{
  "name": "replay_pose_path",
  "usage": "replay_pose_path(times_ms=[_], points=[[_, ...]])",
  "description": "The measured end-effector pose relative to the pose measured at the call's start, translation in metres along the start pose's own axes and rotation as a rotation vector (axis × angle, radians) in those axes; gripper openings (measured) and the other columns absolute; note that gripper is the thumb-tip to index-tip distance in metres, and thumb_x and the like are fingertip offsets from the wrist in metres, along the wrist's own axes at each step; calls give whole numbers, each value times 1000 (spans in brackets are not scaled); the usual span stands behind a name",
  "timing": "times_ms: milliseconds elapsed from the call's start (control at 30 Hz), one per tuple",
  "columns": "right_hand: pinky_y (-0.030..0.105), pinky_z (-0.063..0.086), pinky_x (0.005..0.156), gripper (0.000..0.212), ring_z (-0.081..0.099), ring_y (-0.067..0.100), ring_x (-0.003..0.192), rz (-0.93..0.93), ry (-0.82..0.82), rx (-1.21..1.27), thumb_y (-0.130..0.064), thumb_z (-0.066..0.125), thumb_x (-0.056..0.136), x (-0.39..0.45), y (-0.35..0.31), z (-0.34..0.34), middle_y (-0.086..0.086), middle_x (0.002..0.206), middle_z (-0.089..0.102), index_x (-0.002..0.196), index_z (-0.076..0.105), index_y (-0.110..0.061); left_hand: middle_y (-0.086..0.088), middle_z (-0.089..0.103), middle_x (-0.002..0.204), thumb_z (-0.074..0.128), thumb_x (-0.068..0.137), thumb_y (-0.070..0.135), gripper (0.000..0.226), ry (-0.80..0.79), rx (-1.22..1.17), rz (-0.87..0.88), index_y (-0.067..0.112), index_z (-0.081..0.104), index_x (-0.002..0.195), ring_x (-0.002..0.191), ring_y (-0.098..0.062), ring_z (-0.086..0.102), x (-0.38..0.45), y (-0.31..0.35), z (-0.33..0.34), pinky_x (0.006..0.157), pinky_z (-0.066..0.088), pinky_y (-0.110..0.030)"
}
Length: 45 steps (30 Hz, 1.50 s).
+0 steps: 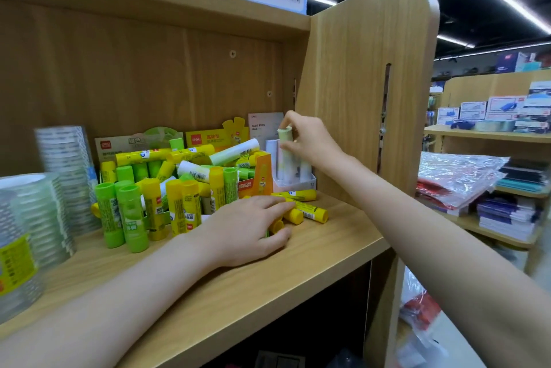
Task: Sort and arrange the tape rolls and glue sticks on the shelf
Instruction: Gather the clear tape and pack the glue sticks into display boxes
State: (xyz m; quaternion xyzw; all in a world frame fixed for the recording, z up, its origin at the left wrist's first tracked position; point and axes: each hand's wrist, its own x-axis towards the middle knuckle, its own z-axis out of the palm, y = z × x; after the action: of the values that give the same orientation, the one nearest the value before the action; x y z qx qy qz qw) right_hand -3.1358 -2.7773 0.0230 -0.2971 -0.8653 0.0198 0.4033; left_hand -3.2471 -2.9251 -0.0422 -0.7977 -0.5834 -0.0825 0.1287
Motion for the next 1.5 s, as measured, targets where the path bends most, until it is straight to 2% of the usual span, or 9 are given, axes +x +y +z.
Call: replay_pose_path(times_ms=[367,600,867,1033,1133,1200,1300,1400,1500], points=[[36,43,73,27,53,32,92,42,-144,-131,-12,62,87,28,-1,29,20,106,56,107,48,-1,10,24,153,30,96,49,55,11,3,-3,29,23,147,138,-6,22,0,-1,0,108,21,-19],[33,38,67,22,47,28,81,15,-183,-213,-12,59,89,32,2,33,22,105,56,104,48,-2,11,26,152,19,85,55,67,7,6,3,30,24,146,138,-6,24,-1,0,0,108,23,-20],[43,32,92,24,37,30,117,-99,-123,-630,-4,39,95,35,9,37,12,117,53,110,58,-5,11,24,153,28,96,51,55,6,23,3,30,22,147,138,-6,22,1,-1,1,108,22,-20],[40,35,98,43,44,32,119,3,-259,-288,-9,35,97,27,22,13,12,129,53,137,45,-20,11,25,152,25,94,53,57,11,20,0,30,23,146,138,-6,23,0,-1,1,107,26,-21],[27,41,85,31,56,24,100,-7,-12,-43,-2,41,93,-4,20,-8,9,108,67,113,64,-8,10,35,147,15,81,58,70,44,39,-12,29,30,143,134,-9,32,-1,0,0,104,35,-25],[22,45,79,27,62,18,87,9,-65,44,1,46,90,-29,21,-16,5,92,71,95,71,-7,8,46,137,5,75,62,78,87,83,0,28,39,137,124,-12,43,-1,1,0,98,39,-25],[10,46,77,24,61,9,85,41,-212,59,-1,50,89,-47,26,-14,2,94,71,96,71,-10,7,54,125,-1,70,60,82,121,148,2,26,45,129,114,-14,50,-1,1,0,95,33,-24],[6,40,75,23,55,6,93,3,-176,127,-7,53,91,-34,20,-9,-5,102,65,108,68,-13,7,55,127,1,73,60,78,115,166,-6,25,46,127,117,-13,49,-1,1,0,106,23,-25],[15,38,86,30,51,6,105,-46,-172,201,-10,53,92,-6,4,1,-4,120,60,121,59,-14,8,48,137,0,74,61,80,61,156,17,27,40,135,126,-9,41,-4,-4,-3,112,11,-26]])
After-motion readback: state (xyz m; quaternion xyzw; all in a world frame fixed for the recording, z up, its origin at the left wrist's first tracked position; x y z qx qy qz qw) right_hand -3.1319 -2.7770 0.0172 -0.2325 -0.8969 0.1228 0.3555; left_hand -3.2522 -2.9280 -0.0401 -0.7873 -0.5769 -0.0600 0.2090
